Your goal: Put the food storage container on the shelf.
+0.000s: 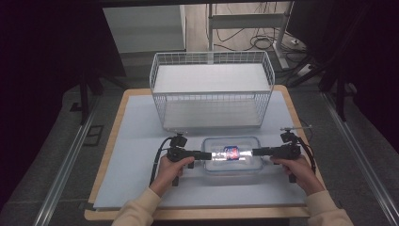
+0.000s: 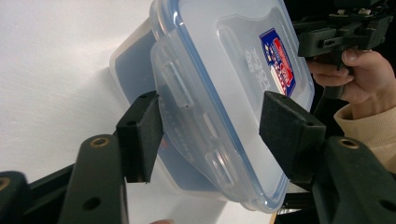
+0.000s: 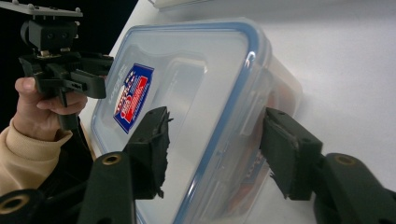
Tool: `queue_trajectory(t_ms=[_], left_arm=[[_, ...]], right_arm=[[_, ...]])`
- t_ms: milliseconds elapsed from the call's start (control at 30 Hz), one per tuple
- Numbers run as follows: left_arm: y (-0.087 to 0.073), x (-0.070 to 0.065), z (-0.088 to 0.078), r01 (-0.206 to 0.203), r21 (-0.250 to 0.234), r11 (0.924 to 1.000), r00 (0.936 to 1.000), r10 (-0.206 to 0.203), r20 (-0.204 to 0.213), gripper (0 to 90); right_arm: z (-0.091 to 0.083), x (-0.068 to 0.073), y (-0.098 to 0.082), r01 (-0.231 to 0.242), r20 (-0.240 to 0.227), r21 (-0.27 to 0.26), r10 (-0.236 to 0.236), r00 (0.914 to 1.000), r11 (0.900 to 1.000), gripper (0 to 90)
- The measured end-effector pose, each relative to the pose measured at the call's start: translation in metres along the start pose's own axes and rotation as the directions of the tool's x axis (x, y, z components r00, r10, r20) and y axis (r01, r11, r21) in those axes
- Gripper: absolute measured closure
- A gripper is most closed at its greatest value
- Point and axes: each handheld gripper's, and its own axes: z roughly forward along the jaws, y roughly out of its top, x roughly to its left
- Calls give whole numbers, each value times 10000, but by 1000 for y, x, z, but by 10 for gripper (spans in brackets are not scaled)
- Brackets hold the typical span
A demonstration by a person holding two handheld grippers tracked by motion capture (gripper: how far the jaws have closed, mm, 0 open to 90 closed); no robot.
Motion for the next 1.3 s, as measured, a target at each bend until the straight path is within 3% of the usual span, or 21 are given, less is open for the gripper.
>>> queue_trajectory(t_ms=[167,367,867,1300], left_arm=[[-7,-7,-4,-288,-331,9990,9995,284,-116,442],[-14,-17,-8,-955,-460,9944,9950,940,-340,461],[-21,-22,-9,-1036,-835,9911,9940,1003,-430,479],[-21,-29,-13,-1460,-970,9845,9868,1380,-841,487]], right_arm=[[-5,6,-7,267,51,-334,-265,9996,9991,476],[-13,11,-18,764,-110,-736,-774,9969,9944,516],[-15,20,-26,1047,261,-1164,-1024,9944,9877,524],[-17,27,-26,1265,373,-1376,-1225,9918,9824,537]])
